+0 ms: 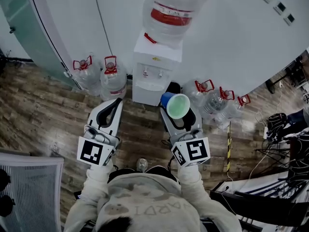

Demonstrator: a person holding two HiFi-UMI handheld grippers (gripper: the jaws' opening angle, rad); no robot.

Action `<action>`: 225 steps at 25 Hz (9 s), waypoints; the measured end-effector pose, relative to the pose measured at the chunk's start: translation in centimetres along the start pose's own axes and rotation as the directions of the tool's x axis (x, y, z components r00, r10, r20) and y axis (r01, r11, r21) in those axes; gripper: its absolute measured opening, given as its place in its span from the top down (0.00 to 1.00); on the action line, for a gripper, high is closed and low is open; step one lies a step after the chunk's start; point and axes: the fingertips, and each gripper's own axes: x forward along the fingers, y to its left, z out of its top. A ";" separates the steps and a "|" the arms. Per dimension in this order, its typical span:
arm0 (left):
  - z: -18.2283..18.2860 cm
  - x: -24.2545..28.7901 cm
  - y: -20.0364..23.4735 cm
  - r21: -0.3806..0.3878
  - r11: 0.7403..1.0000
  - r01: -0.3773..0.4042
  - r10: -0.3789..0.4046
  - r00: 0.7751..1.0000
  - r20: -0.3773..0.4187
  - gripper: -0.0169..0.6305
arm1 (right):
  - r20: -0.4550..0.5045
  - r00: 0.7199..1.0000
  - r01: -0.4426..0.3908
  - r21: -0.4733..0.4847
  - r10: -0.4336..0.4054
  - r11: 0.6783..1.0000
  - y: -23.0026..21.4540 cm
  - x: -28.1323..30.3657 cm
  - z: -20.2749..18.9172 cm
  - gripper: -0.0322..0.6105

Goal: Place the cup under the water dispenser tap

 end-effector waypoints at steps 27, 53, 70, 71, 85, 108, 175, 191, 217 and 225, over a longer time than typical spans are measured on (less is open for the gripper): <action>-1.9 7.1 6.8 -0.010 1.000 0.002 -0.002 1.000 0.004 0.97 | -0.008 0.999 -0.032 -0.003 0.032 0.999 -2.6 10.5 -1.2 0.47; -6.5 14.4 19.6 -0.035 0.978 0.204 -0.204 0.979 -0.003 0.97 | -0.068 0.981 0.181 0.002 -0.181 0.983 -2.9 24.0 -5.7 0.47; -14.5 18.9 21.1 -0.147 0.958 0.246 -0.262 0.959 -0.105 0.97 | -0.207 0.964 0.182 0.048 -0.168 0.982 -5.3 29.4 -16.1 0.47; -15.1 19.1 21.2 -0.150 0.957 0.247 -0.265 0.958 -0.111 0.97 | -0.213 0.963 0.176 0.047 -0.163 0.983 -5.3 29.8 -16.9 0.47; -22.8 19.7 22.8 -0.183 0.954 0.235 -0.269 0.944 -0.189 0.97 | -0.327 0.936 0.163 0.073 -0.131 0.984 -6.3 32.8 -29.0 0.47; -33.5 19.4 23.1 -0.183 0.951 0.249 -0.293 0.916 -0.274 0.97 | -0.486 0.871 0.125 0.082 -0.070 0.989 -6.8 36.1 -47.3 0.47; -41.1 17.2 23.2 -0.178 0.978 0.112 -0.174 0.907 -0.384 0.97 | -0.675 0.733 0.188 0.079 -0.086 0.979 -13.3 37.6 -63.8 0.47; -39.7 16.7 21.7 -0.169 0.972 0.166 -0.218 0.906 -0.363 0.97 | -0.663 0.739 0.255 0.106 -0.123 0.961 -12.7 33.7 -61.4 0.46; -31.8 16.9 20.0 -0.168 0.959 0.226 -0.266 0.923 -0.277 0.97 | -0.457 0.869 0.251 0.073 -0.191 0.965 -9.4 29.8 -43.1 0.94; -28.0 17.0 19.9 -0.155 0.960 0.235 -0.269 0.929 -0.256 0.97 | -0.410 0.892 0.236 0.056 -0.193 0.970 -8.5 28.4 -36.6 0.94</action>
